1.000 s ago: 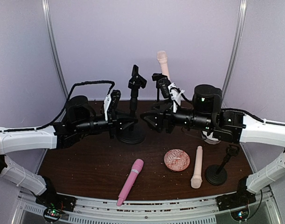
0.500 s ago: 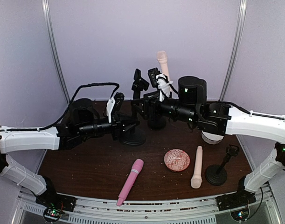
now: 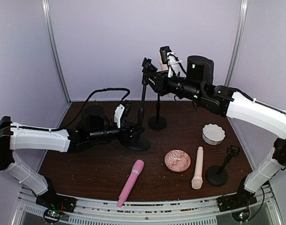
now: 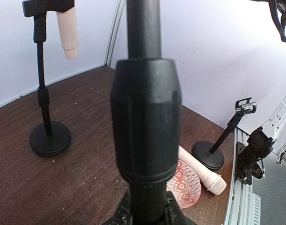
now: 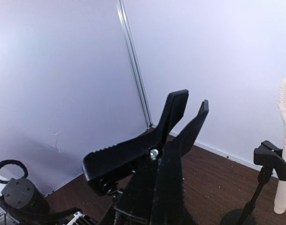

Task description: Attach the microphones to the stand

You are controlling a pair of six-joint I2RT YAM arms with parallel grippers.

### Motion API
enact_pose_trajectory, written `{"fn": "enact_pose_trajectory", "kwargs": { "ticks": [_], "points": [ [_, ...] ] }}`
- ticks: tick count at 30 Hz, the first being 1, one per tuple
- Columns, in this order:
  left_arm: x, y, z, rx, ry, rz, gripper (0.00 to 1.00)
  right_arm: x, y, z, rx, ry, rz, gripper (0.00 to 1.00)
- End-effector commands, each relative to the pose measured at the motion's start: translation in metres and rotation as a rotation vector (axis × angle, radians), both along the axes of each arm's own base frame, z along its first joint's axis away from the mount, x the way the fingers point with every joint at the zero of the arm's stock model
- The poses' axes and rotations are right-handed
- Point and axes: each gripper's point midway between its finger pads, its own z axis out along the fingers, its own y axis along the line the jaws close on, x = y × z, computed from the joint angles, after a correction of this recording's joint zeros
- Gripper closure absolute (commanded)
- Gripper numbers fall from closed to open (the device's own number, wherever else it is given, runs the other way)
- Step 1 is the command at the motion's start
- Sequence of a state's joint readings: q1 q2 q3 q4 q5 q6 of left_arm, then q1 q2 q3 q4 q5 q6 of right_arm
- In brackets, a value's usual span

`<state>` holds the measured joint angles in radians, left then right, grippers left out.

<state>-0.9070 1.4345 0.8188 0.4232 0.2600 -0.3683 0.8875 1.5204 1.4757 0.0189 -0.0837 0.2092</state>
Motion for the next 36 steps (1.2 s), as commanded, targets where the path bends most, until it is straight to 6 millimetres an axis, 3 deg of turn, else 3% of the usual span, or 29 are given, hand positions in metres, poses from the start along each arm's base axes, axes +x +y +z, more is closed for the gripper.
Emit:
{"fn": "enact_pose_trajectory", "kwargs": {
  "ticks": [1, 7, 11, 15, 20, 23, 30, 36],
  "points": [
    [-0.010, -0.014, -0.005, -0.032, 0.017, -0.019, 1.00, 0.014, -0.018, 0.051, 0.084, -0.082, -0.047, 0.78],
    [-0.011, -0.017, -0.021, -0.048, 0.102, -0.006, 1.00, 0.019, -0.033, 0.062, 0.087, -0.115, -0.094, 0.78],
    [-0.012, -0.018, -0.021, -0.065, 0.122, -0.012, 1.00, 0.027, -0.036, 0.055, 0.062, -0.115, -0.116, 0.79],
    [-0.013, -0.014, 0.001, -0.095, 0.061, -0.013, 1.00, 0.028, -0.020, 0.029, 0.018, -0.061, -0.060, 0.72],
    [-0.013, -0.011, 0.009, -0.127, 0.080, -0.009, 1.00, 0.014, -0.018, 0.008, 0.016, 0.000, -0.001, 0.39],
    [-0.013, -0.012, 0.008, -0.179, 0.141, -0.031, 1.00, 0.002, -0.026, -0.002, 0.010, 0.033, 0.008, 0.27],
    [-0.007, -0.007, 0.016, -0.259, 0.192, -0.032, 1.00, -0.023, -0.035, -0.055, -0.052, 0.105, 0.060, 0.22],
    [-0.006, -0.004, 0.028, -0.317, 0.180, -0.073, 1.00, -0.040, -0.017, -0.099, -0.073, 0.172, 0.195, 0.22]
  ]
}}
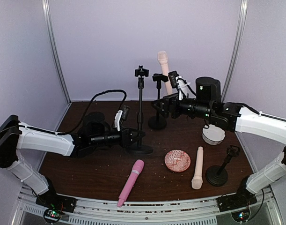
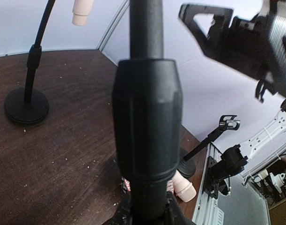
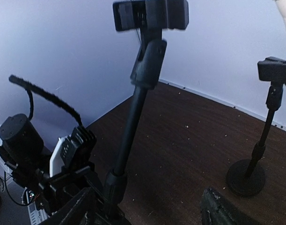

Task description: Attach the microphones to the stand

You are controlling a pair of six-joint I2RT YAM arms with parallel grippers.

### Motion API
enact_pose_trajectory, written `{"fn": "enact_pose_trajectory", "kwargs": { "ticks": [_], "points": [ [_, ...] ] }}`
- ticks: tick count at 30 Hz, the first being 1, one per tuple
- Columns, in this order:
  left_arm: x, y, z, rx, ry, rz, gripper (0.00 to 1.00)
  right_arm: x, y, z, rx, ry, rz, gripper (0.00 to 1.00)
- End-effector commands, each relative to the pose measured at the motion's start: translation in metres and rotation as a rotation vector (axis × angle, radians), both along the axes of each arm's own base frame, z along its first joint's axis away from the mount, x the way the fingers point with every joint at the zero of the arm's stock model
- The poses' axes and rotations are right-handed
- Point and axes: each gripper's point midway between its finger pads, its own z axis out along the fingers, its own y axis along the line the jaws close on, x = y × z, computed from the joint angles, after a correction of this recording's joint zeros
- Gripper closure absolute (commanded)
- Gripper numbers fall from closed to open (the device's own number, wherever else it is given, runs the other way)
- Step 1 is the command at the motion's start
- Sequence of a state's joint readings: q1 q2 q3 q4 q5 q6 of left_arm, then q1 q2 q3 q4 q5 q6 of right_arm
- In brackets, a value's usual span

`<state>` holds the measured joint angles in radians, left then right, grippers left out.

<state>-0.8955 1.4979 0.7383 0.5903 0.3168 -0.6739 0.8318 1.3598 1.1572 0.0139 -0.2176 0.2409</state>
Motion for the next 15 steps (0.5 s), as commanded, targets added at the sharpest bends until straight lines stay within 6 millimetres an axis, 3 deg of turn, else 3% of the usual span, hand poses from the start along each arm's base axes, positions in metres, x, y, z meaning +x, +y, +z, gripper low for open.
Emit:
{"fn": "enact_pose_trajectory", "kwargs": {
  "ticks": [1, 7, 15],
  "points": [
    [-0.005, -0.003, 0.055, -0.210, -0.096, -0.067, 1.00, -0.018, 0.024, -0.019, 0.037, 0.049, 0.153, 0.23],
    [-0.017, -0.012, 0.065, -0.314, -0.066, -0.172, 1.00, -0.030, 0.053, -0.020, 0.123, 0.087, 0.315, 0.23],
    [-0.014, -0.016, 0.054, -0.283, -0.028, -0.167, 1.00, -0.031, 0.075, -0.014, 0.195, 0.158, 0.401, 0.24]
  ]
}}
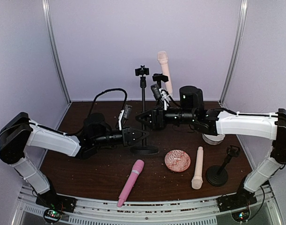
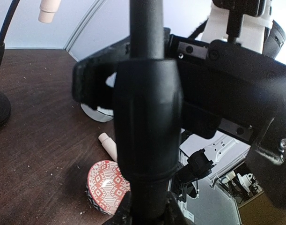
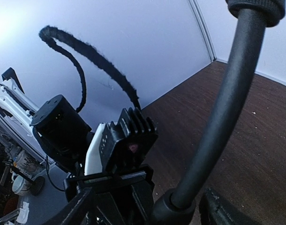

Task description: Attach the microphones to the stand

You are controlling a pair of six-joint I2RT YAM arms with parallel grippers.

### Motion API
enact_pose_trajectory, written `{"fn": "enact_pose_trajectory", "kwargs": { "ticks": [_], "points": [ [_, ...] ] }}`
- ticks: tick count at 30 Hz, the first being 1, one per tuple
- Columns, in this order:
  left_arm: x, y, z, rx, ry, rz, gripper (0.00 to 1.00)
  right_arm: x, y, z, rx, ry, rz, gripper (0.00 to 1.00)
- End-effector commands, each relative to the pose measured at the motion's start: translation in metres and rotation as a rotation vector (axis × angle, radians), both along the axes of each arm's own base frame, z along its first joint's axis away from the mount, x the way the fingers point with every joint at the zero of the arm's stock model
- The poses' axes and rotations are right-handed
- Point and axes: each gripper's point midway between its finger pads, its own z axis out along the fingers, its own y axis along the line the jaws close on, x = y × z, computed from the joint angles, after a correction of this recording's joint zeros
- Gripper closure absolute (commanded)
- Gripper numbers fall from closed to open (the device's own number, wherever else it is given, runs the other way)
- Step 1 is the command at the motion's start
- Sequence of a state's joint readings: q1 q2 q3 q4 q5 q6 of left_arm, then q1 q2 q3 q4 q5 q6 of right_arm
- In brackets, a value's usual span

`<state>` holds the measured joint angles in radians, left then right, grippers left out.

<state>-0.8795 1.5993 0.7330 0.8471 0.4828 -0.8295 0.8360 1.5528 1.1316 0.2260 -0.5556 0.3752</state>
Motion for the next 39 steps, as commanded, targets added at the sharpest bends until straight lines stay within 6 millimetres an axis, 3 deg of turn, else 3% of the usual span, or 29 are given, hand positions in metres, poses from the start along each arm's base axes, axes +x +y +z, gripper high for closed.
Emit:
{"fn": "enact_pose_trajectory", "kwargs": {
  "ticks": [1, 5, 15, 22, 27, 31, 36, 39],
  "points": [
    [-0.001, 0.000, 0.038, -0.106, -0.084, -0.014, 1.00, -0.010, 0.014, 0.035, 0.111, 0.010, 0.092, 0.25],
    [0.007, 0.001, 0.022, -0.024, -0.067, 0.035, 1.00, -0.022, 0.005, 0.046, 0.107, 0.034, 0.093, 0.29],
    [0.025, 0.015, 0.020, 0.047, -0.105, 0.126, 1.00, -0.056, -0.028, 0.067, 0.101, 0.103, 0.046, 0.31],
    [0.004, 0.005, 0.051, -0.055, -0.194, -0.018, 1.00, -0.034, -0.045, 0.042, -0.019, -0.010, -0.021, 0.32],
    [-0.021, 0.003, 0.080, -0.179, -0.239, -0.152, 1.00, -0.026, -0.042, 0.035, -0.015, -0.036, 0.042, 0.31],
    [-0.030, 0.000, 0.084, -0.195, -0.246, -0.206, 1.00, -0.034, -0.030, 0.043, 0.009, -0.064, 0.150, 0.27],
    [-0.037, -0.005, 0.084, -0.191, -0.240, -0.243, 1.00, -0.036, -0.018, 0.051, 0.068, -0.072, 0.214, 0.33],
    [-0.039, -0.007, 0.082, -0.187, -0.238, -0.255, 1.00, -0.034, -0.012, 0.052, 0.091, -0.050, 0.232, 0.41]
  ]
}}
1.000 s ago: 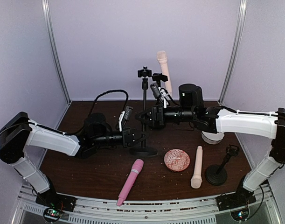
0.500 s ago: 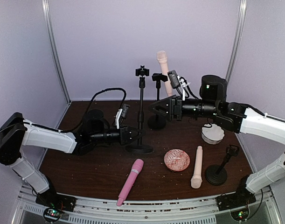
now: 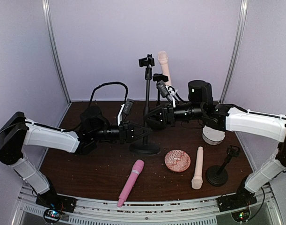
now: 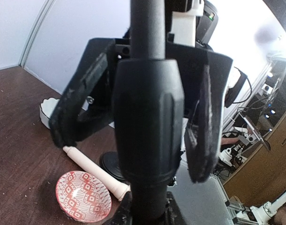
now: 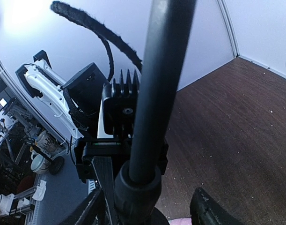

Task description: Attach the microphones to the stand

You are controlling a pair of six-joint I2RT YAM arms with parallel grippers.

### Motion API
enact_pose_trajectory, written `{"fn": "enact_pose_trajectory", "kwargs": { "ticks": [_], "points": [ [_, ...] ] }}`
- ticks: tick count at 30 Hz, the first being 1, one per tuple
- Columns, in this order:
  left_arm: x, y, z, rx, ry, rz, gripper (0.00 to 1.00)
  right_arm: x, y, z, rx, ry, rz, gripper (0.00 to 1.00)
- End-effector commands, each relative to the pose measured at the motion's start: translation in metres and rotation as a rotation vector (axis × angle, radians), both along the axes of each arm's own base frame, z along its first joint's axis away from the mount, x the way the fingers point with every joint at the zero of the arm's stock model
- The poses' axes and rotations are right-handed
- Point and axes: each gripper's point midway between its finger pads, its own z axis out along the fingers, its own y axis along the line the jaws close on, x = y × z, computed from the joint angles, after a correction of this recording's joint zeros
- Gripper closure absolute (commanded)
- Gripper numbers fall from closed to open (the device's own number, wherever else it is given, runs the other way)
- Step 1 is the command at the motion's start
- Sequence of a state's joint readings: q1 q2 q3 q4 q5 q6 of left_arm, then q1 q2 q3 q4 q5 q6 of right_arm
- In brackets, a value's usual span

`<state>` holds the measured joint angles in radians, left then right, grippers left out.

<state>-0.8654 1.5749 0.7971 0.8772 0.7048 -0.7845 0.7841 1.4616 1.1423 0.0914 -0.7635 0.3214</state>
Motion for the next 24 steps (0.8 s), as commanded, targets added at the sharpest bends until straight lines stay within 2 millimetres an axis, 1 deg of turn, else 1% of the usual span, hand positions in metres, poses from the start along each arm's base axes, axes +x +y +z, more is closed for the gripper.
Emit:
{"fn": "enact_pose_trajectory", "kwargs": {
  "ticks": [1, 5, 7, 9, 12, 15, 16, 17, 18, 19, 20, 21, 22, 24],
  "points": [
    [-0.011, -0.003, 0.038, -0.112, -0.098, -0.054, 1.00, -0.006, 0.010, 0.033, 0.108, -0.040, 0.077, 0.43],
    [-0.010, -0.004, 0.036, -0.103, -0.090, -0.053, 1.00, -0.008, 0.009, 0.038, 0.127, -0.046, 0.082, 0.44],
    [-0.010, -0.004, 0.036, -0.101, -0.089, -0.053, 1.00, -0.007, 0.009, 0.039, 0.127, -0.051, 0.077, 0.50],
    [-0.009, -0.004, 0.035, -0.099, -0.086, -0.049, 1.00, -0.006, 0.009, 0.037, 0.122, -0.047, 0.069, 0.61],
    [-0.005, -0.004, 0.031, -0.080, -0.077, -0.024, 1.00, 0.001, 0.010, 0.033, 0.113, -0.023, 0.029, 0.85],
    [0.007, 0.000, 0.023, -0.034, -0.106, 0.080, 1.00, 0.013, 0.010, 0.025, 0.067, -0.017, -0.112, 1.00],
    [0.014, 0.005, 0.019, -0.011, -0.120, 0.139, 1.00, 0.017, 0.009, 0.021, 0.021, -0.013, -0.191, 1.00],
    [0.026, 0.011, 0.016, 0.015, -0.125, 0.225, 1.00, 0.028, 0.005, 0.017, -0.028, -0.020, -0.318, 1.00],
    [0.033, 0.016, 0.012, 0.044, -0.132, 0.280, 1.00, 0.033, 0.001, 0.014, -0.071, -0.030, -0.431, 1.00],
    [0.039, 0.021, 0.008, 0.078, -0.143, 0.329, 1.00, 0.036, -0.002, 0.013, -0.100, -0.038, -0.518, 1.00],
    [0.043, 0.024, 0.009, 0.102, -0.161, 0.362, 1.00, 0.038, -0.003, 0.012, -0.112, -0.025, -0.596, 1.00],
    [0.048, 0.027, 0.004, 0.135, -0.163, 0.395, 1.00, 0.038, -0.004, 0.013, -0.117, -0.010, -0.658, 1.00],
    [0.052, 0.030, 0.003, 0.160, -0.165, 0.427, 1.00, 0.040, -0.002, 0.010, -0.126, 0.018, -0.701, 1.00],
    [0.058, 0.035, -0.003, 0.201, -0.168, 0.469, 1.00, 0.041, 0.005, 0.004, -0.136, 0.078, -0.738, 1.00]
  ]
}}
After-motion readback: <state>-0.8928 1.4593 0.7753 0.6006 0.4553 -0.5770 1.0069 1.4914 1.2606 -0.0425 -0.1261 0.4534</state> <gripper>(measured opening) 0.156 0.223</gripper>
